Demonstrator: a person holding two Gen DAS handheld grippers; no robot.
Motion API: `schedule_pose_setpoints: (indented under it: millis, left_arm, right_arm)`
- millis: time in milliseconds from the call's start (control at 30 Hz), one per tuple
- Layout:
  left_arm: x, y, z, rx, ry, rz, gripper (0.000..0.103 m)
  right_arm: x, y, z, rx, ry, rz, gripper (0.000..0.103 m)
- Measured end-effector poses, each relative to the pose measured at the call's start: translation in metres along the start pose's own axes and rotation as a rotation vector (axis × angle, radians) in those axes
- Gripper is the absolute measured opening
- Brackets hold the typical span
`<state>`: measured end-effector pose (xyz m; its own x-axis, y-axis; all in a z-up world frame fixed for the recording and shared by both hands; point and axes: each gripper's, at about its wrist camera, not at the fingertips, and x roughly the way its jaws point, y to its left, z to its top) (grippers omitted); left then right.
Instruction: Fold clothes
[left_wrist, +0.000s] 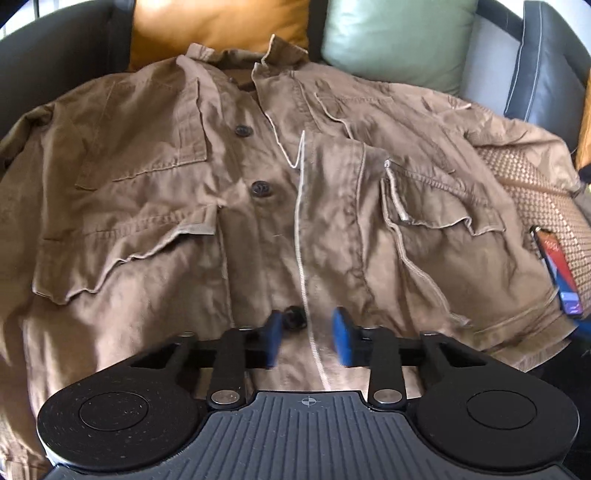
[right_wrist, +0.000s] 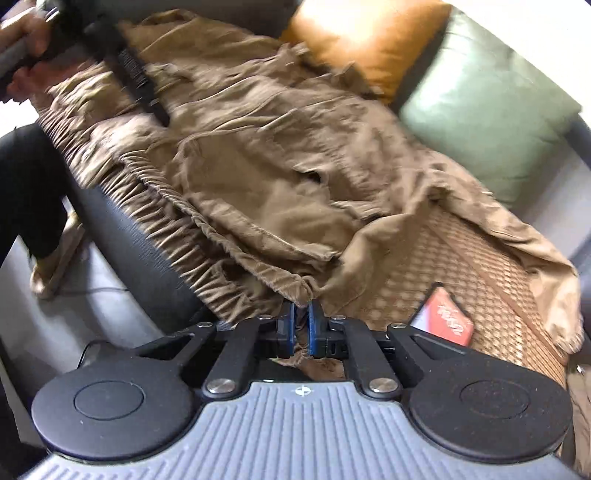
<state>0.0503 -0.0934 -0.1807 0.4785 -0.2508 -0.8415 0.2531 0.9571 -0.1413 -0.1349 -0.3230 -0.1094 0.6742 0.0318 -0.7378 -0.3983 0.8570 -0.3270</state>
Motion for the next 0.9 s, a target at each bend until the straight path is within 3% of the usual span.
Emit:
schedule_pose_setpoints:
  millis: [67,133,200,267,333,367,433,533,667,900]
  left_arm:
    - [0.002,0.003,-0.003,0.005,0.008,0.004,0.013]
    - [0.003,0.001,-0.007,0.034,0.001,0.026,0.014]
    - [0.001,-0.005,-0.01,0.085,-0.007,0.043,0.019]
    - [-0.003,-0.005,-0.01,0.105,-0.009,0.03,0.036]
    - [-0.011,0.001,-0.003,0.07,-0.032,0.013,0.036]
    - [-0.015,0.007,0.004,0.035,-0.053,0.009,0.041]
    - [-0.021,0.021,0.024,-0.059,-0.101,-0.011,0.05]
    - [-0.021,0.035,0.065,-0.16,-0.177,-0.008,0.053]
    - [0.0,0.043,0.13,-0.154,-0.232,0.029,0.057]
    - [0.062,0.063,0.229,-0.134,-0.249,0.083,0.072]
  right_arm:
    - [-0.003,-0.004,-0.003,0.017,0.022,-0.01,0.006]
    - [0.006,-0.003,-0.008,0.004,0.083,0.02,0.007]
    - [0.017,0.003,-0.012,-0.048,0.133,0.031,0.008]
    - [0.026,0.006,-0.014,-0.087,0.176,0.045,0.01]
    - [0.02,0.0,-0.012,-0.079,0.177,0.068,0.013]
    - [0.012,-0.004,-0.011,-0.07,0.156,0.089,0.018]
    - [-0.005,-0.017,-0.007,0.001,0.113,0.144,0.028]
    - [-0.026,-0.036,0.011,0.131,0.019,0.196,0.035]
    - [-0.025,-0.035,0.043,0.199,-0.092,0.27,0.039]
    - [0.041,0.001,0.079,0.216,-0.095,0.474,0.039]
